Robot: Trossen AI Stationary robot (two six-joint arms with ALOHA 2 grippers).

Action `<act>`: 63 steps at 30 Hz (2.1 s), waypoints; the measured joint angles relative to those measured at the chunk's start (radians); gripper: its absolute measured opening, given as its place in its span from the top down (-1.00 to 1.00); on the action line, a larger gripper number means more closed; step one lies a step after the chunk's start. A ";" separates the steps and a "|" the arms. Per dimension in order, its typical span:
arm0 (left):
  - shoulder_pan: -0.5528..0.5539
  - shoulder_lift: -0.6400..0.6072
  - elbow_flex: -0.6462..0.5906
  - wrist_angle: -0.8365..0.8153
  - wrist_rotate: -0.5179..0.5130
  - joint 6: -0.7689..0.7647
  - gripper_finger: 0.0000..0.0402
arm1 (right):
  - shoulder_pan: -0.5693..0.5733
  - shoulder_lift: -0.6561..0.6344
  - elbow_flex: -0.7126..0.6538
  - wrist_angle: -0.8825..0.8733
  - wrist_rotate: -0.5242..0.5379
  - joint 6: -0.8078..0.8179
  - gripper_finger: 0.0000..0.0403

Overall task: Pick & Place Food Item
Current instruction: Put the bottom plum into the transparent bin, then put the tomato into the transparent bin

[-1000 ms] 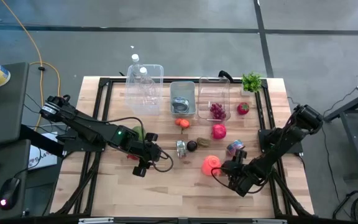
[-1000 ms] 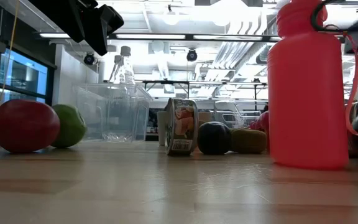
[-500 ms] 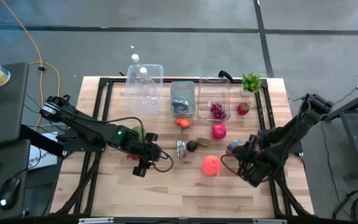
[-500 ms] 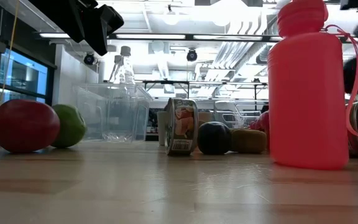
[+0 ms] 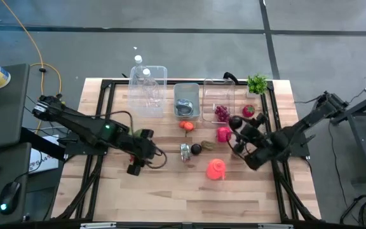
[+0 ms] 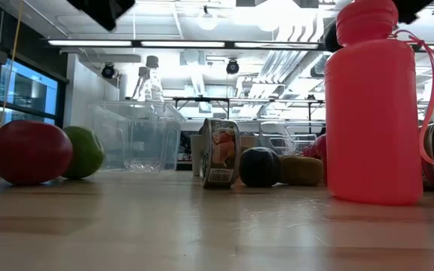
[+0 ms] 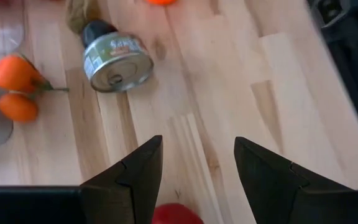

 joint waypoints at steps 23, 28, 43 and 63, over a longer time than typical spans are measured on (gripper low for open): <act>0.000 -0.151 -0.001 -0.112 -0.005 -0.021 0.05 | -0.799 0.013 -0.001 0.619 -0.722 -0.494 -0.10; 0.000 -0.150 -0.001 -0.112 -0.006 -0.004 0.05 | -0.846 0.010 0.000 0.640 -0.736 -0.503 -0.10; 0.000 -0.150 -0.001 -0.111 -0.006 -0.047 0.05 | -0.851 0.010 0.000 0.650 -0.747 -0.561 -0.44; 0.000 -0.150 -0.001 -0.104 -0.053 -0.085 0.05 | -0.762 -0.085 0.000 0.535 -0.686 -0.478 -0.82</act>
